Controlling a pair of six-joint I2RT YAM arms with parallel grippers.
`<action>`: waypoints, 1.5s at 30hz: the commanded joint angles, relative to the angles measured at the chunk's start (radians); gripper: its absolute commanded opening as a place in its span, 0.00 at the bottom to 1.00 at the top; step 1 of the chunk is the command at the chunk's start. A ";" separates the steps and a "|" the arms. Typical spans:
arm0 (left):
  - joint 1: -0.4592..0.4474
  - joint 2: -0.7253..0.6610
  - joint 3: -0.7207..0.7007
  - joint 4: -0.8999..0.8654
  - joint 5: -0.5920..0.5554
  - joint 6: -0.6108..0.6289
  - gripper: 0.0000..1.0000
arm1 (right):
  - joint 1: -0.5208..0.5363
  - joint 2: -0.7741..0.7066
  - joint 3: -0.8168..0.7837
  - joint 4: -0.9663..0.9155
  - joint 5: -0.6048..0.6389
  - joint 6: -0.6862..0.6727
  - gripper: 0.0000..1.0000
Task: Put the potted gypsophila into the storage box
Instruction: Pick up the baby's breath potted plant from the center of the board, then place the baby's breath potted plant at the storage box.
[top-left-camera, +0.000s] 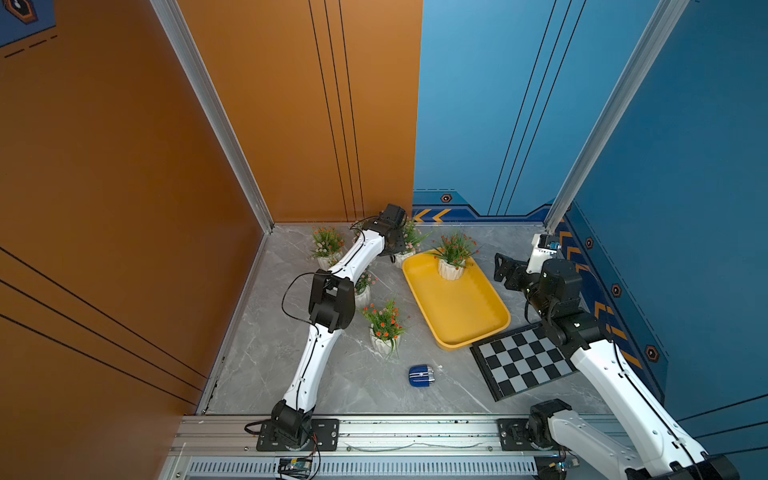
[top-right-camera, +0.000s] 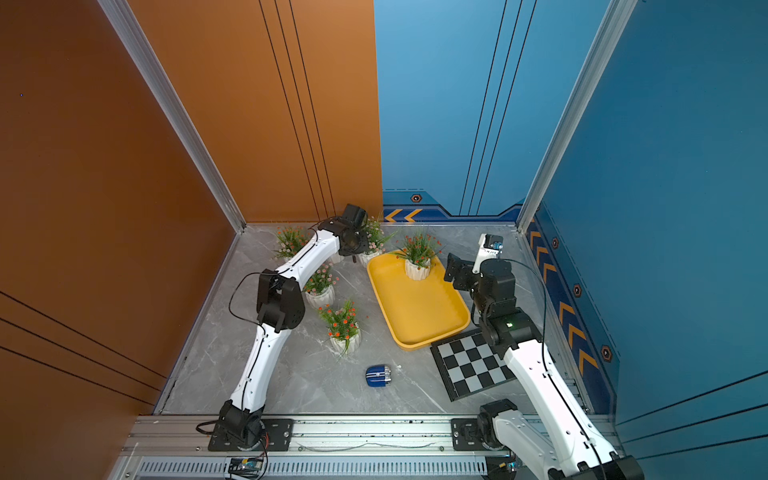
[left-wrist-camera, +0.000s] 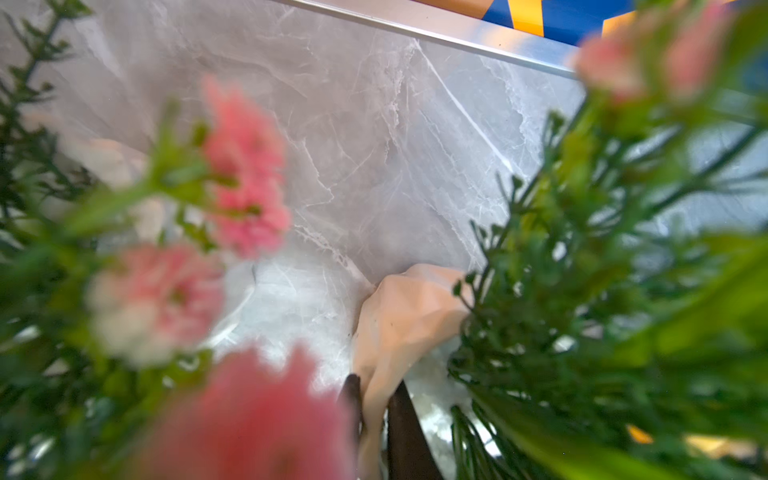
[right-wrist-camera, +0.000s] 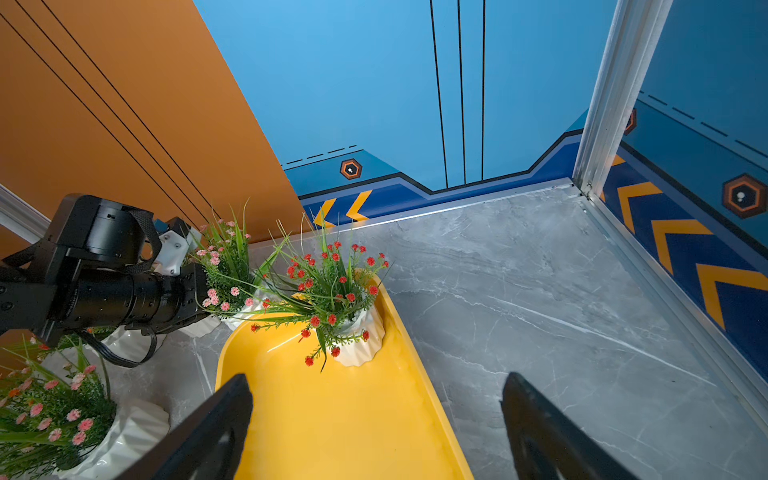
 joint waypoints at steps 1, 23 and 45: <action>0.014 -0.094 -0.004 -0.049 -0.017 0.026 0.00 | 0.007 -0.031 -0.012 -0.033 0.010 0.014 0.95; -0.046 -0.441 -0.217 -0.049 0.013 0.106 0.00 | 0.065 -0.074 -0.007 -0.052 -0.030 0.020 1.00; -0.199 -0.333 -0.263 -0.048 -0.008 0.111 0.00 | 0.082 -0.273 -0.074 -0.189 0.017 0.038 1.00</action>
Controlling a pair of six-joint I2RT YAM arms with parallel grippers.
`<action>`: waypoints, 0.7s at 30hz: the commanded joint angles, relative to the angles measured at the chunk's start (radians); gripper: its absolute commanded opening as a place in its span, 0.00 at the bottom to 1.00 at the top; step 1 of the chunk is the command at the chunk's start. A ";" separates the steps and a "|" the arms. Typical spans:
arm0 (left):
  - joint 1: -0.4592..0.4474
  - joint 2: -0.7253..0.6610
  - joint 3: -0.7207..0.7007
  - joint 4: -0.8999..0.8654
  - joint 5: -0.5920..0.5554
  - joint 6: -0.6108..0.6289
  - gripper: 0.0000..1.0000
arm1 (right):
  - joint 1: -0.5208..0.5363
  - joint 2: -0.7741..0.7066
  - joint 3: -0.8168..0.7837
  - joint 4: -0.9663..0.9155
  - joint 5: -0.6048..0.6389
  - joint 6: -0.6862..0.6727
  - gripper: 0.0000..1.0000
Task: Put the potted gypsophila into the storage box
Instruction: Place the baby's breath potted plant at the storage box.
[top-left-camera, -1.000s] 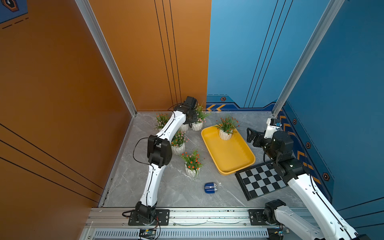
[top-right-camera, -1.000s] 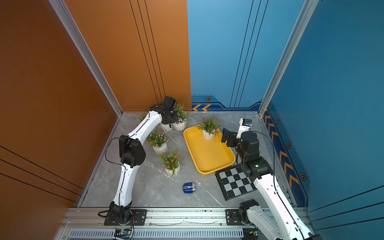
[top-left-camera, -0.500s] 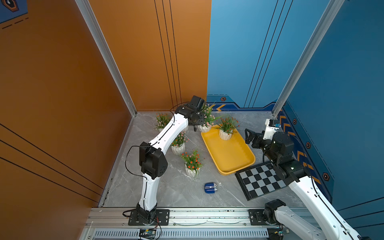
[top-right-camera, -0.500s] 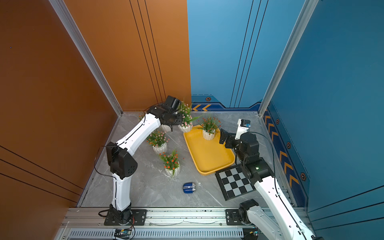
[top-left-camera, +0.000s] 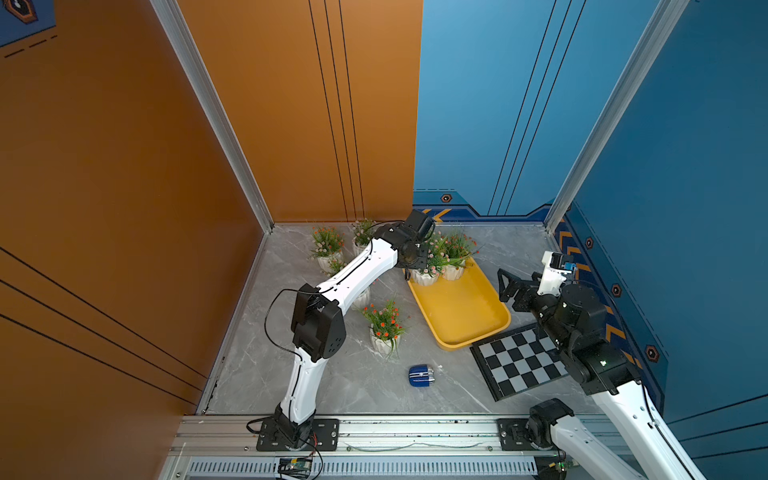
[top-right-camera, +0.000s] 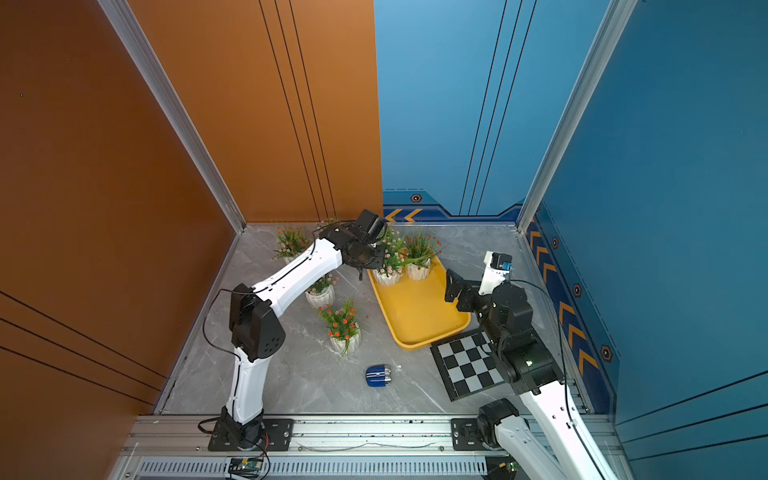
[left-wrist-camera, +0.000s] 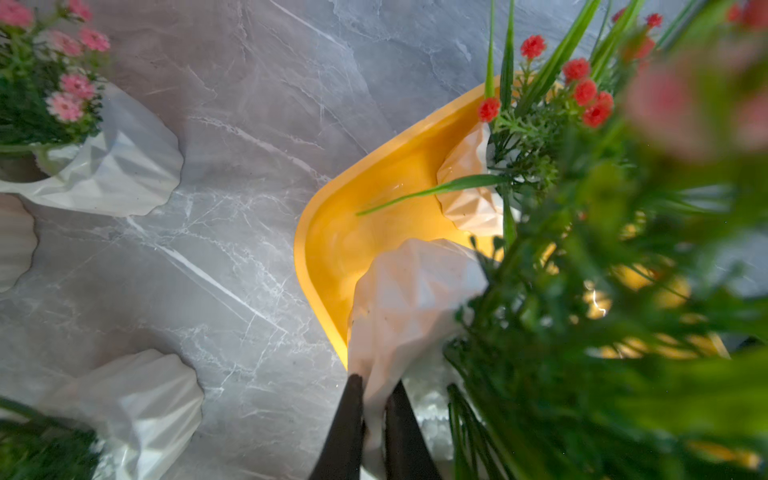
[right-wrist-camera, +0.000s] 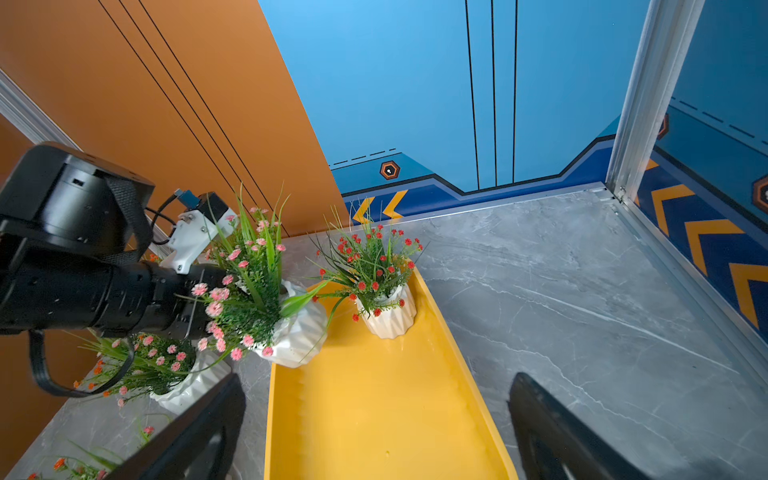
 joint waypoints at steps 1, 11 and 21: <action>0.021 0.064 0.060 0.032 0.016 -0.006 0.00 | 0.003 -0.014 -0.022 -0.045 0.044 0.017 1.00; 0.039 0.188 0.169 0.033 0.021 -0.014 0.00 | 0.002 0.054 -0.040 -0.006 0.060 0.036 1.00; 0.055 0.211 0.193 0.031 0.030 -0.029 0.21 | 0.002 0.117 -0.035 0.024 0.044 0.030 1.00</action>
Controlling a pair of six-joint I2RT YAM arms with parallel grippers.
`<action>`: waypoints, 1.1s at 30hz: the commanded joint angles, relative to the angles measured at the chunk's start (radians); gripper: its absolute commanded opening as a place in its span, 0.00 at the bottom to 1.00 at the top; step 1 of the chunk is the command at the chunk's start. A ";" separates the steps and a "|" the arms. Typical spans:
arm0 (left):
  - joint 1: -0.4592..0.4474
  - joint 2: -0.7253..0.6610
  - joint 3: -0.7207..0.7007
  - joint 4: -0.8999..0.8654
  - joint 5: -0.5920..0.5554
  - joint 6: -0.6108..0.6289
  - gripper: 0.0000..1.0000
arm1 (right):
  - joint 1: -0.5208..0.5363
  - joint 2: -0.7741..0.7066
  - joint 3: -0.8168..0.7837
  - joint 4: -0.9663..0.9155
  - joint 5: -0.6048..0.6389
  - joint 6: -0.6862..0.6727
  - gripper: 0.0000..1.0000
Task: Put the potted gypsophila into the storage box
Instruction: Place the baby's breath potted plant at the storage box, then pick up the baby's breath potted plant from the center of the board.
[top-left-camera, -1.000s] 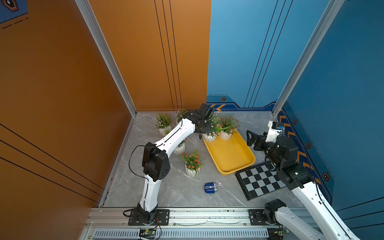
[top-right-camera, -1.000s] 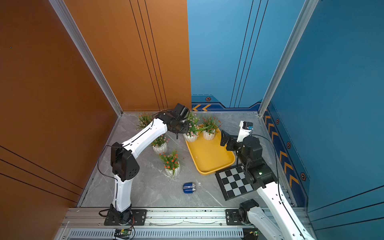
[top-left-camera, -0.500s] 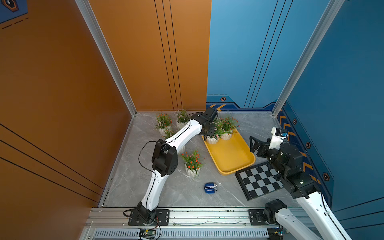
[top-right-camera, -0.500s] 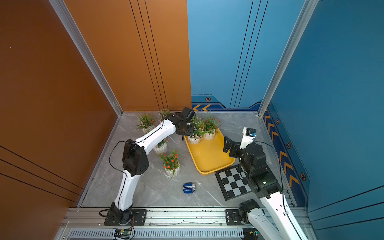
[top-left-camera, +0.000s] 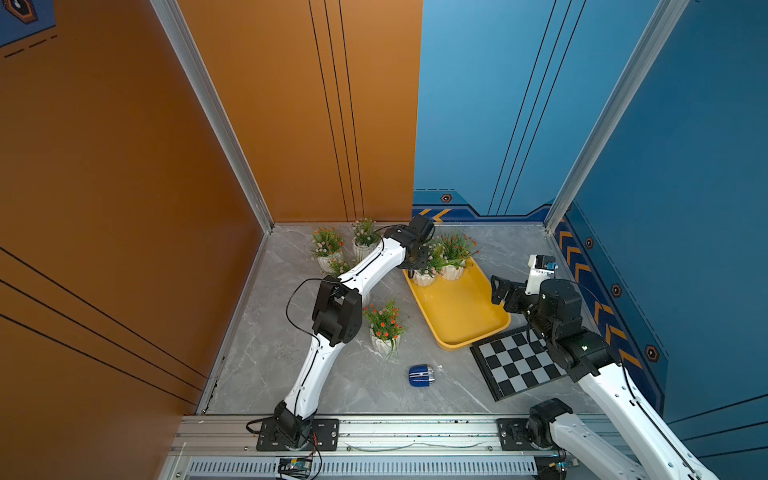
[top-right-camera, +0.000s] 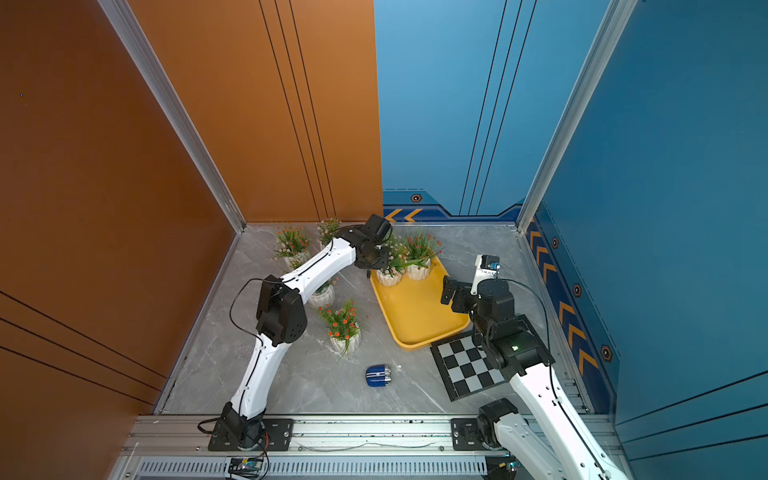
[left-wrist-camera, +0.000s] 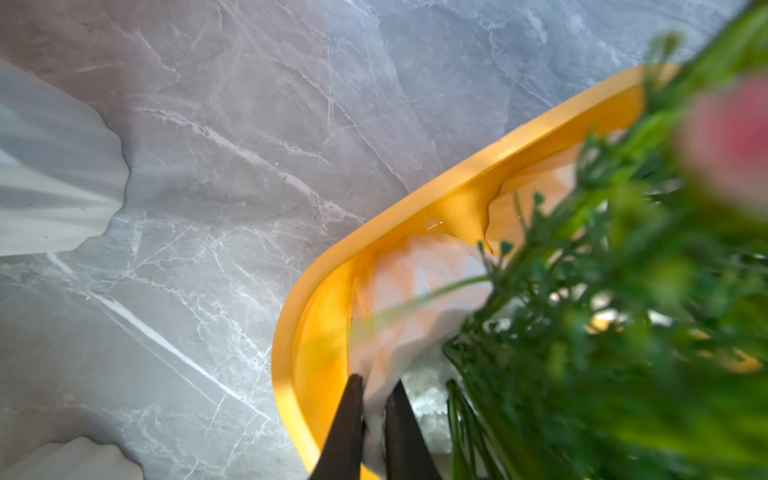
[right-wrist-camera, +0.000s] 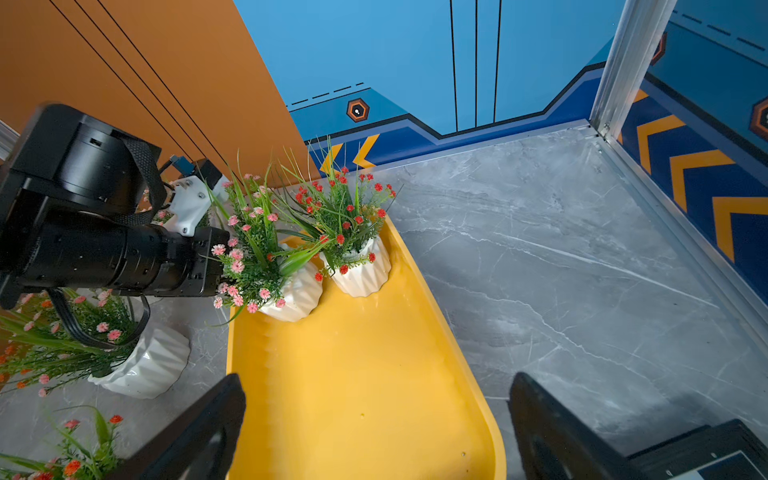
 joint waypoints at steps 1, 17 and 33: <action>0.011 -0.016 0.039 0.028 0.017 -0.009 0.31 | 0.002 0.004 0.006 0.031 0.010 0.003 1.00; -0.028 -0.423 -0.167 0.040 -0.120 0.112 0.60 | 0.046 0.028 0.072 -0.059 -0.006 0.010 0.99; -0.151 -1.398 -1.157 0.414 -0.171 0.071 0.95 | 0.469 0.196 0.095 -0.075 0.199 0.137 0.96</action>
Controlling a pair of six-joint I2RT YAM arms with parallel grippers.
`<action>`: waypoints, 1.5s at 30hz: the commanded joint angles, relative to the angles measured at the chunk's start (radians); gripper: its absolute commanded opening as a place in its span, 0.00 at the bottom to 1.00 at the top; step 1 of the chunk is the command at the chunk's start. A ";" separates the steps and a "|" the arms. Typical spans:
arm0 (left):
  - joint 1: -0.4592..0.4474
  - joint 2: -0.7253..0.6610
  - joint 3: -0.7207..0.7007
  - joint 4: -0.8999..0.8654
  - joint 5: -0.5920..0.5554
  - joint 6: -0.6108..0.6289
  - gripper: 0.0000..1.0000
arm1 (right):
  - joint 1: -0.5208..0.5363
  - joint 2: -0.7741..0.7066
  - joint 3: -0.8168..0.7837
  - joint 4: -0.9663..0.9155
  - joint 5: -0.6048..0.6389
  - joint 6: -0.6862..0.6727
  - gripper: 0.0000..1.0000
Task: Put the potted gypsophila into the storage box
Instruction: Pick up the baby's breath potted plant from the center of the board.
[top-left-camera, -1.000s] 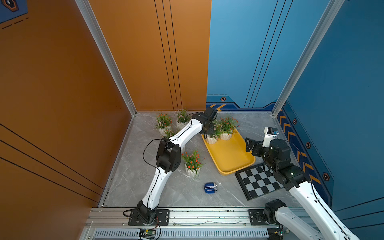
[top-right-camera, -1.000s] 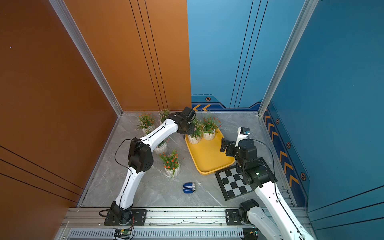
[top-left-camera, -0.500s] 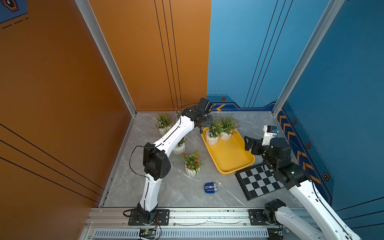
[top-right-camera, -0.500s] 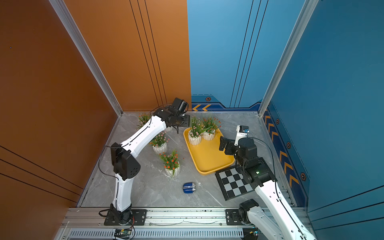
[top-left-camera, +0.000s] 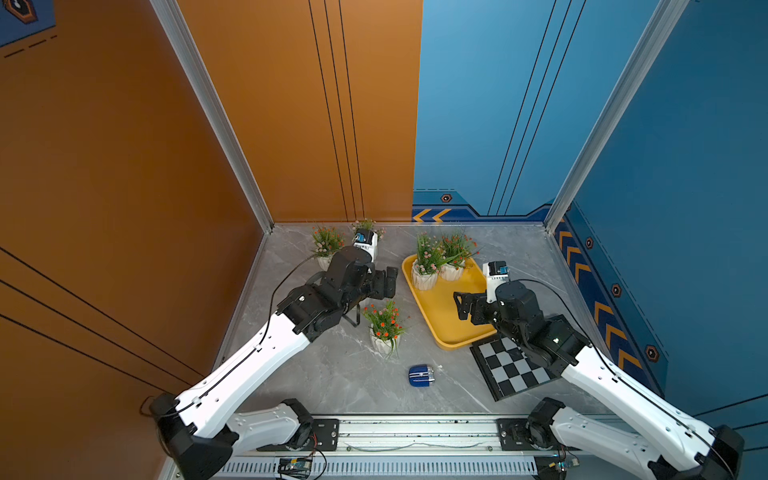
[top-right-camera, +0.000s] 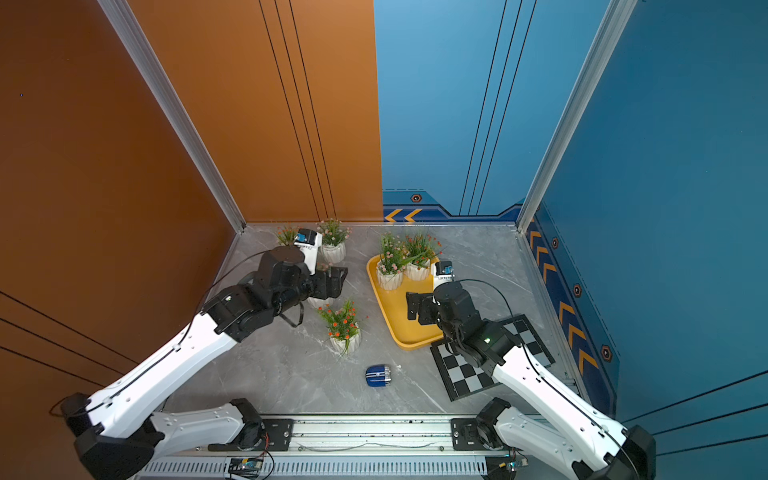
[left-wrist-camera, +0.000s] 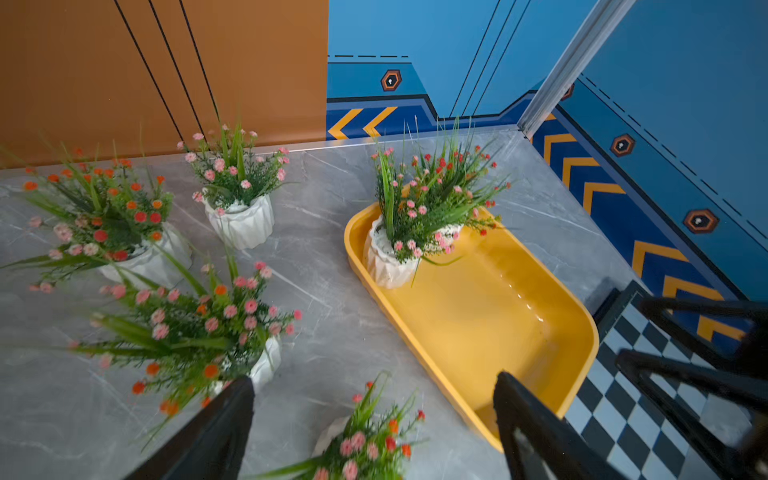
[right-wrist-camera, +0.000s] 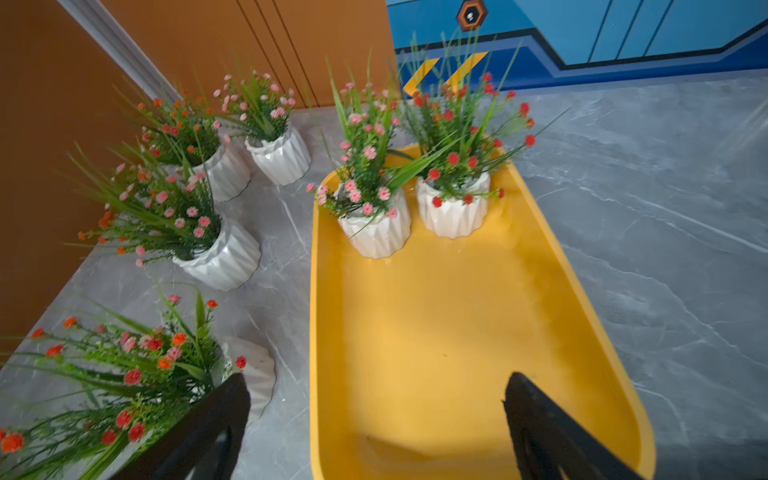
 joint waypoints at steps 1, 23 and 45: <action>-0.026 -0.156 -0.125 0.041 -0.039 -0.038 0.96 | 0.091 0.040 0.029 -0.009 0.106 0.061 0.96; -0.058 -0.757 -0.540 -0.420 -0.277 -0.367 0.99 | 0.374 0.551 0.209 0.015 0.184 0.196 0.83; -0.059 -0.762 -0.542 -0.421 -0.261 -0.378 0.98 | 0.293 0.790 0.339 0.044 -0.011 0.149 0.53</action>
